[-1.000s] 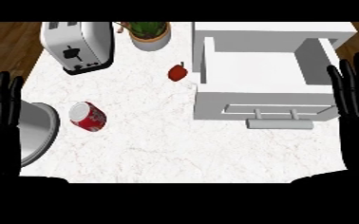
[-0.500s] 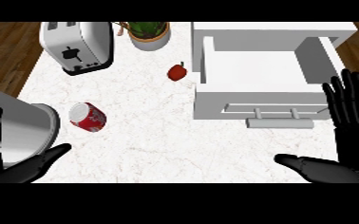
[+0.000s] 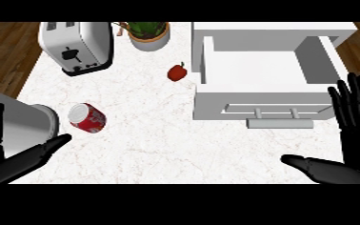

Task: Pick up the can, place it into the drawer and close the drawer

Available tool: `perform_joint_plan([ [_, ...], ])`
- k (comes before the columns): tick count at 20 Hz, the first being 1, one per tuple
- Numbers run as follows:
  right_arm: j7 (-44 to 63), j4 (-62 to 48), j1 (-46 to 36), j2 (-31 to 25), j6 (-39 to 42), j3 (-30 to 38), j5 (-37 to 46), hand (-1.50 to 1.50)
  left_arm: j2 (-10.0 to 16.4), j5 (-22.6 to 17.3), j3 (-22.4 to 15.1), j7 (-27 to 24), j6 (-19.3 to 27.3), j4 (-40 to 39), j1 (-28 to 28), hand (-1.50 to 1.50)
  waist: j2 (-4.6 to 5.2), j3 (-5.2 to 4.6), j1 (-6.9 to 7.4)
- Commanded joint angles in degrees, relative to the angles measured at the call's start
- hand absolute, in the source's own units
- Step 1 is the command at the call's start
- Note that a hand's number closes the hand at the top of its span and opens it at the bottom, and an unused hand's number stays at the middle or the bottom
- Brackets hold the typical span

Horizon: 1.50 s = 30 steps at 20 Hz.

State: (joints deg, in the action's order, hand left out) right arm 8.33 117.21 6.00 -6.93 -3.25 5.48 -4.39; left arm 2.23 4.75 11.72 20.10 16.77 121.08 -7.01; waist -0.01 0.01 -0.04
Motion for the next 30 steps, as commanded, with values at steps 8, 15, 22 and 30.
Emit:
perform_joint_plan([
  [8, 0.78, 3.04, 1.13, 0.03, 2.2, 1.77, -0.01, -1.5, -2.19, 1.85, -4.4, -5.02, 5.2, -14.0, 3.54, -1.5, 0.0, -0.02, -0.11],
  [15, 5.56, 6.15, -0.17, -1.28, 2.69, 4.3, -1.43, -1.5, -2.21, -2.01, -7.39, -15.67, 7.54, -17.83, -4.13, -1.5, -0.05, -0.03, 0.13],
  [22, 4.65, 7.54, 0.99, -0.42, 3.86, 5.9, -2.24, -1.5, -1.27, -5.23, -1.53, -23.47, 7.14, -33.27, 3.14, -1.5, 0.01, -0.04, -0.08],
  [30, 1.75, 8.83, 5.94, 0.77, 7.26, 7.59, -3.44, -1.5, -2.19, -10.27, -0.43, -37.6, 9.84, -51.75, 7.81, -1.5, 0.03, -0.04, -0.38],
])
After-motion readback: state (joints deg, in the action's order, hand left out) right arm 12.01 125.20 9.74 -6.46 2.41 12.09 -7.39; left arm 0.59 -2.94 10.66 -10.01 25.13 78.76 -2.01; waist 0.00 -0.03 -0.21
